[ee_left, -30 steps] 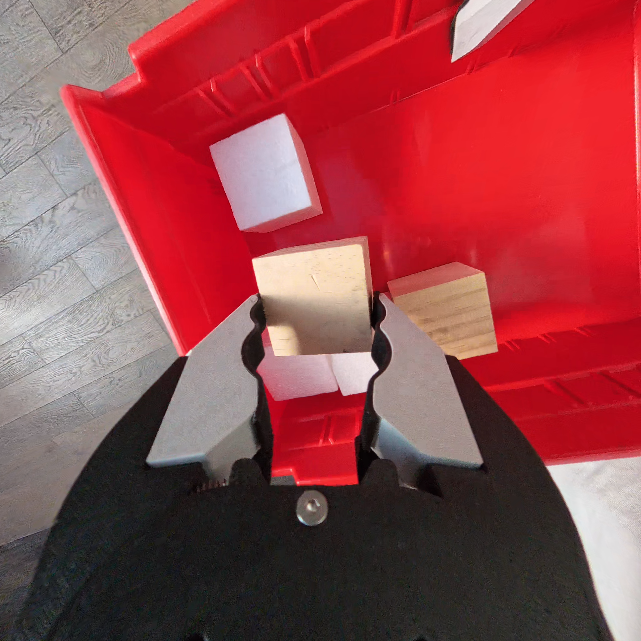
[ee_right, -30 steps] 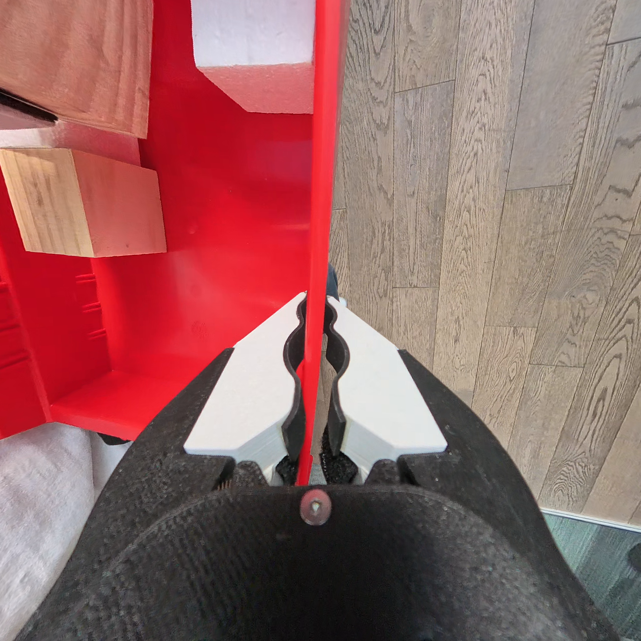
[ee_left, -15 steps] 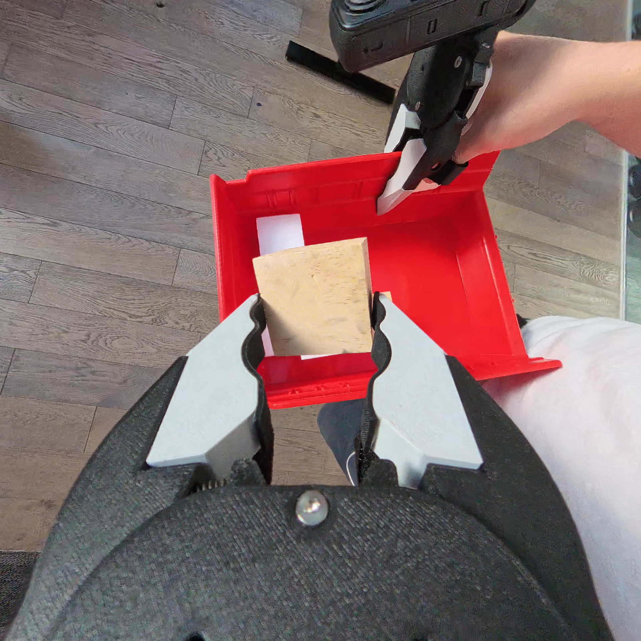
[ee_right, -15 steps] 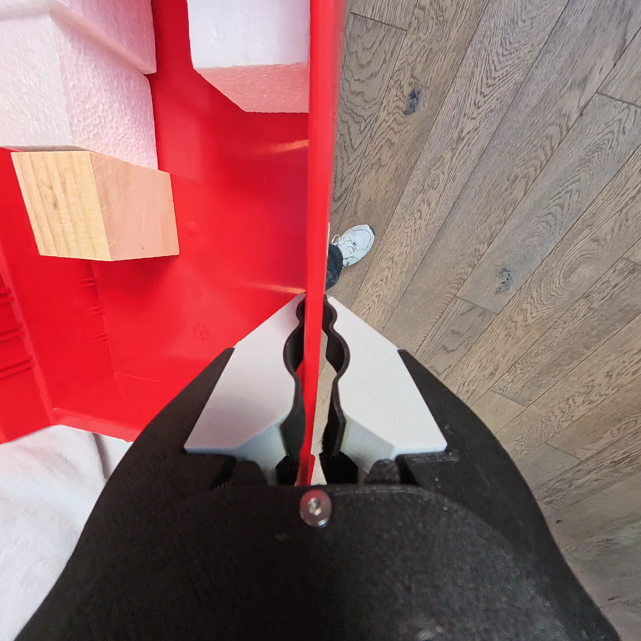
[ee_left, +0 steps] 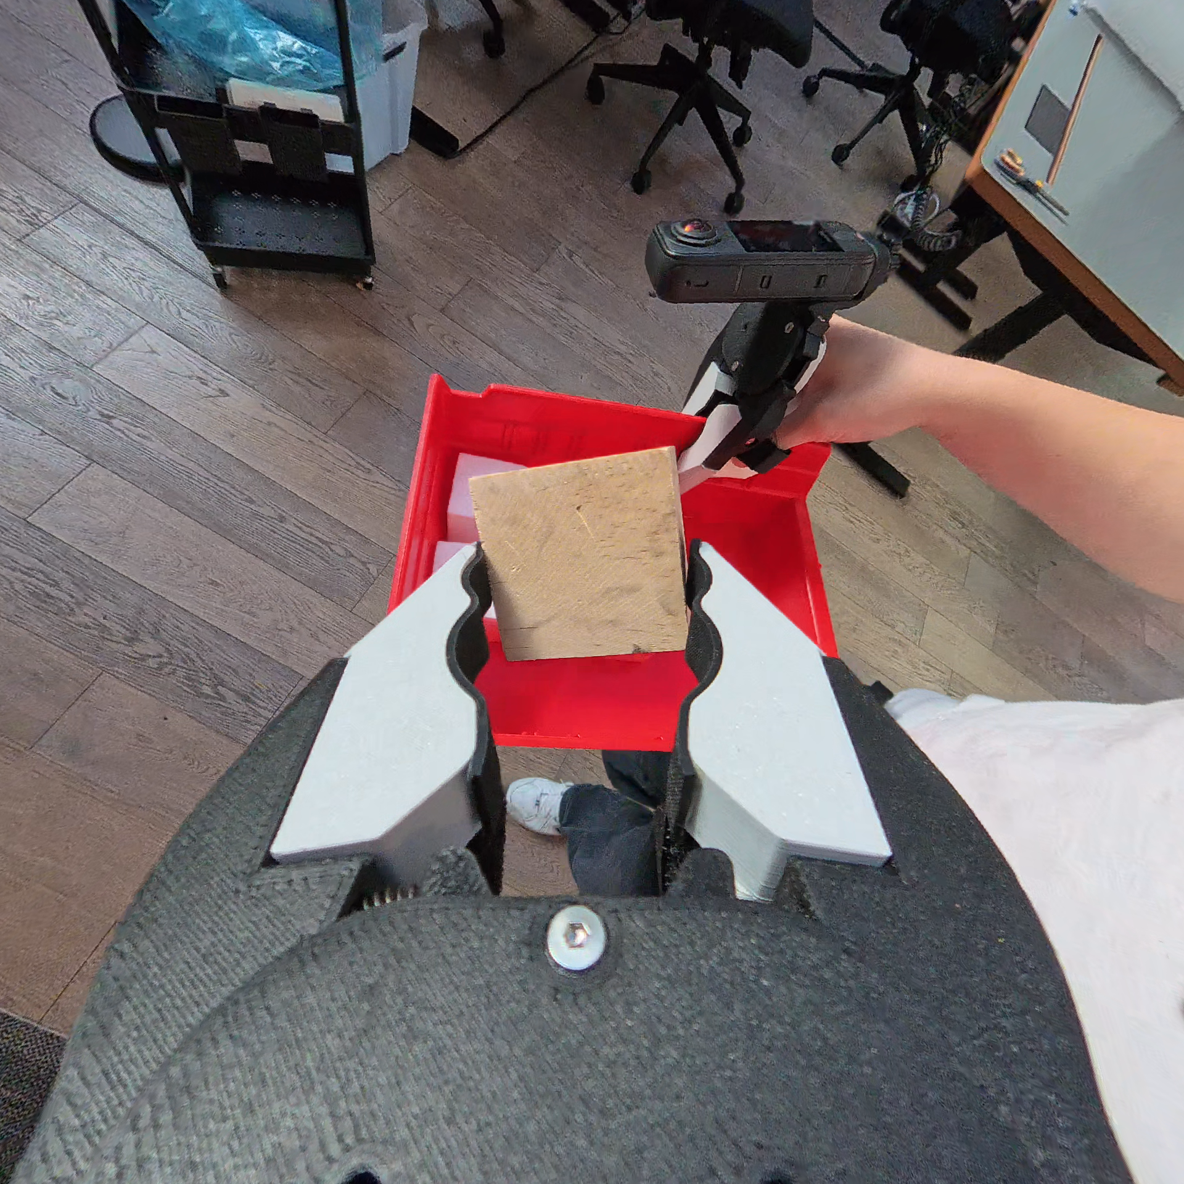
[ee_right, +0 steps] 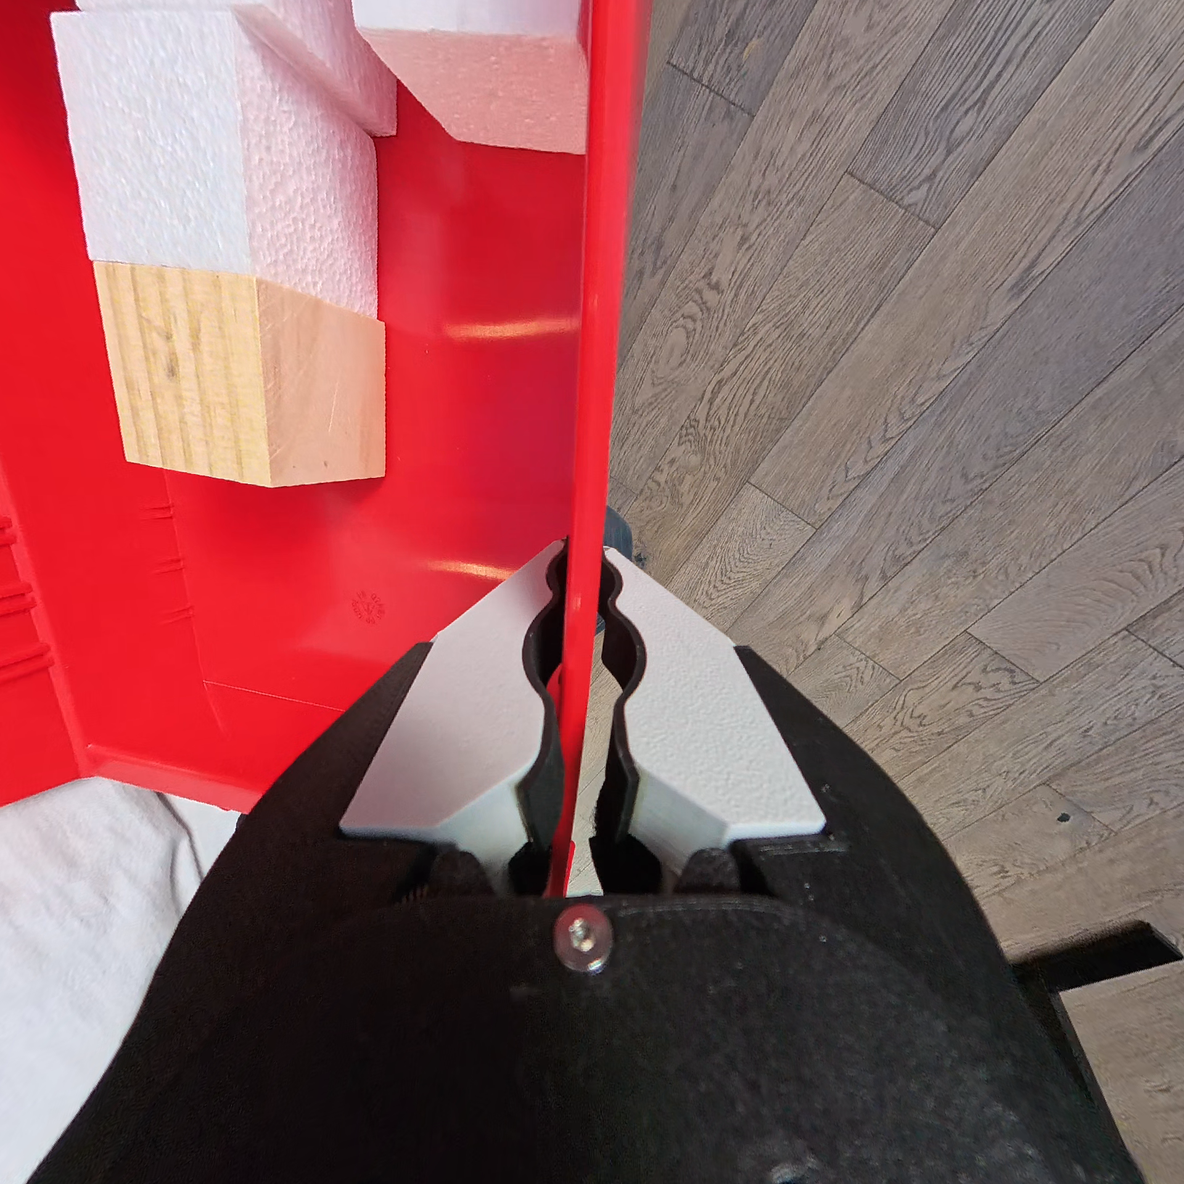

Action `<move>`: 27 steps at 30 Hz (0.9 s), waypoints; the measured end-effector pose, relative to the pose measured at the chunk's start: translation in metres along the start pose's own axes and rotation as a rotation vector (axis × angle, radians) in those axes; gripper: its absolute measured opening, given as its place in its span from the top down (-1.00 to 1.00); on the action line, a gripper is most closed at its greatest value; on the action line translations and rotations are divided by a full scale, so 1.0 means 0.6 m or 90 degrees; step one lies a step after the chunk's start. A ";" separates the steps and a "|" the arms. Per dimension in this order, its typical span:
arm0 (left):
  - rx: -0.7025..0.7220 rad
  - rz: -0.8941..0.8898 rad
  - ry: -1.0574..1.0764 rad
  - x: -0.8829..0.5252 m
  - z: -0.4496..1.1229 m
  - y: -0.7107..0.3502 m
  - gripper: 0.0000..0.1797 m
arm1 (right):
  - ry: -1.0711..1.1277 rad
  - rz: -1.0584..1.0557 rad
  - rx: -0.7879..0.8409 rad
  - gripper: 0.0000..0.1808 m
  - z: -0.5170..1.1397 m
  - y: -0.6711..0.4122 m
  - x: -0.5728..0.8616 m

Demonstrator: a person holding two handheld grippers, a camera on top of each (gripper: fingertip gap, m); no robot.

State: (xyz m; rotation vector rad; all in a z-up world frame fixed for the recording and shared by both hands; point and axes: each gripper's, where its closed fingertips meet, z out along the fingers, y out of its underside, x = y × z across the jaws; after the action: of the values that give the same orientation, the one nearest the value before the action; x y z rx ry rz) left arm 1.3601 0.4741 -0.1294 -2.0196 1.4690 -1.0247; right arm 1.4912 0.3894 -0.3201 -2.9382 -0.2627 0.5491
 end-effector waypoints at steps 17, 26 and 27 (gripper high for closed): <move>0.085 -0.092 -0.088 -0.823 0.149 -0.556 0.32 | -0.009 -0.069 -0.027 0.97 -0.095 -0.926 0.561; 0.165 -0.070 -0.060 -1.309 0.248 -0.872 0.33 | 0.000 -0.044 0.032 0.96 -0.102 -1.419 0.868; 0.154 -0.066 -0.050 -1.365 0.266 -0.918 0.32 | -0.005 -0.020 0.037 0.96 -0.105 -1.467 0.898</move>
State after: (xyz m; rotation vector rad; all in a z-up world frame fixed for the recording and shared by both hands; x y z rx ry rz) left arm 1.6886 1.4177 -0.0892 -1.9537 1.1516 -1.0944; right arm 1.8815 1.3467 -0.2985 -2.8712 -0.2879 0.5556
